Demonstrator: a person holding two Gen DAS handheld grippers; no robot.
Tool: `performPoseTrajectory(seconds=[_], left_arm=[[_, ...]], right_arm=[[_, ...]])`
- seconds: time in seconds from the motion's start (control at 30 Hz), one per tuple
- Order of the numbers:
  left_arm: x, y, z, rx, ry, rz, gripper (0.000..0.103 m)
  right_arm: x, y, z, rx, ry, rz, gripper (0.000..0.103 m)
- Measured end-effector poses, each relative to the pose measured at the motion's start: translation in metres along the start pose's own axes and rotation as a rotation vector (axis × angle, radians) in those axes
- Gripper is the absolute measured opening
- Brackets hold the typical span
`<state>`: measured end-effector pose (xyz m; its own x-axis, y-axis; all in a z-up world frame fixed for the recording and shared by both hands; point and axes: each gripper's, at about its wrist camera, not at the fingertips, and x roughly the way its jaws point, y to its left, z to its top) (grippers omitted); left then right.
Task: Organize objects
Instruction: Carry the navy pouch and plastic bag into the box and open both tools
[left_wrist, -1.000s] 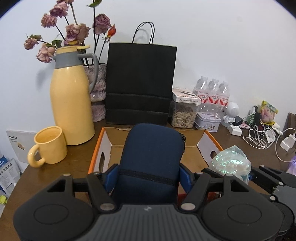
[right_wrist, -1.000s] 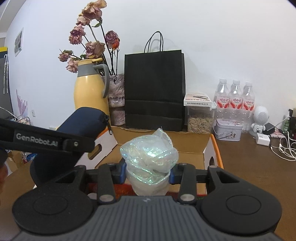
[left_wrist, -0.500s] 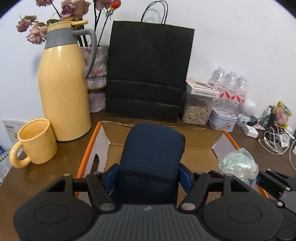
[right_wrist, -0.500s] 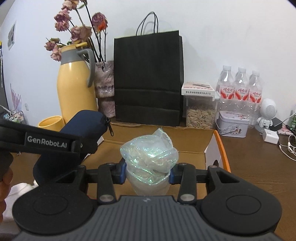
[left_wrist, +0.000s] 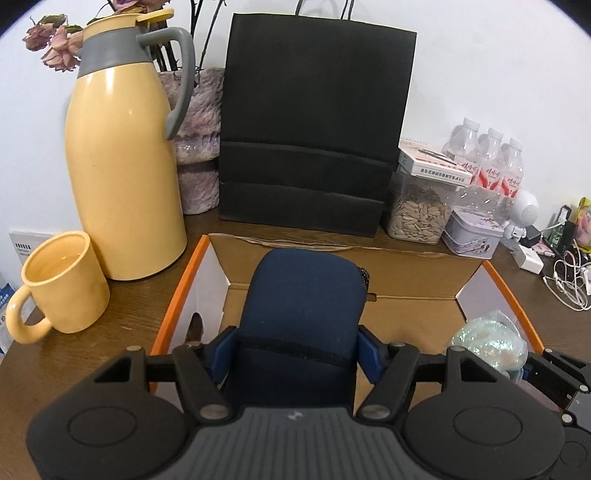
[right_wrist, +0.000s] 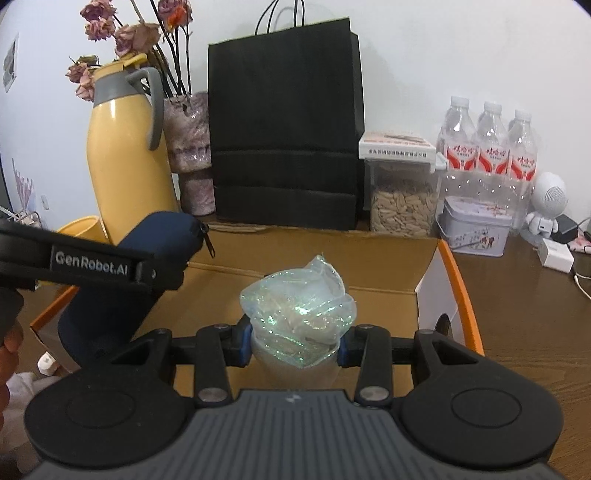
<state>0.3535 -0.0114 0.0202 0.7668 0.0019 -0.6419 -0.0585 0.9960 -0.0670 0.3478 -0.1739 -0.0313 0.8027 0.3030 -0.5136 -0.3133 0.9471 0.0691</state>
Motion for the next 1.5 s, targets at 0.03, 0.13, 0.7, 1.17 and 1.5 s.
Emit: performPoseTrajectory(seconds=[0.03,0.13,0.7,1.17,1.5], left_arm=[[0.001,-0.002,0.000,0.015,0.004,-0.002,0.067],[0.003,-0.007,-0.001,0.035,0.021,-0.010,0.077],[0.000,-0.006,-0.001,0.029,0.015,0.029,0.103],[-0.043,-0.001,-0.004,0.029,-0.066,0.004,0.103],[-0.080,0.001,-0.021,0.046,-0.089,-0.013,0.103]], right_arm=[[0.001,0.000,-0.001,-0.001,0.004,0.000,0.041],[0.003,0.002,-0.003,-0.011,0.022,-0.010,0.049],[-0.003,0.002,-0.001,-0.024,-0.003,-0.052,0.103],[-0.034,0.011,-0.003,-0.034,-0.060,-0.060,0.103],[-0.069,0.025,-0.014,-0.041,-0.091,-0.057,0.103]])
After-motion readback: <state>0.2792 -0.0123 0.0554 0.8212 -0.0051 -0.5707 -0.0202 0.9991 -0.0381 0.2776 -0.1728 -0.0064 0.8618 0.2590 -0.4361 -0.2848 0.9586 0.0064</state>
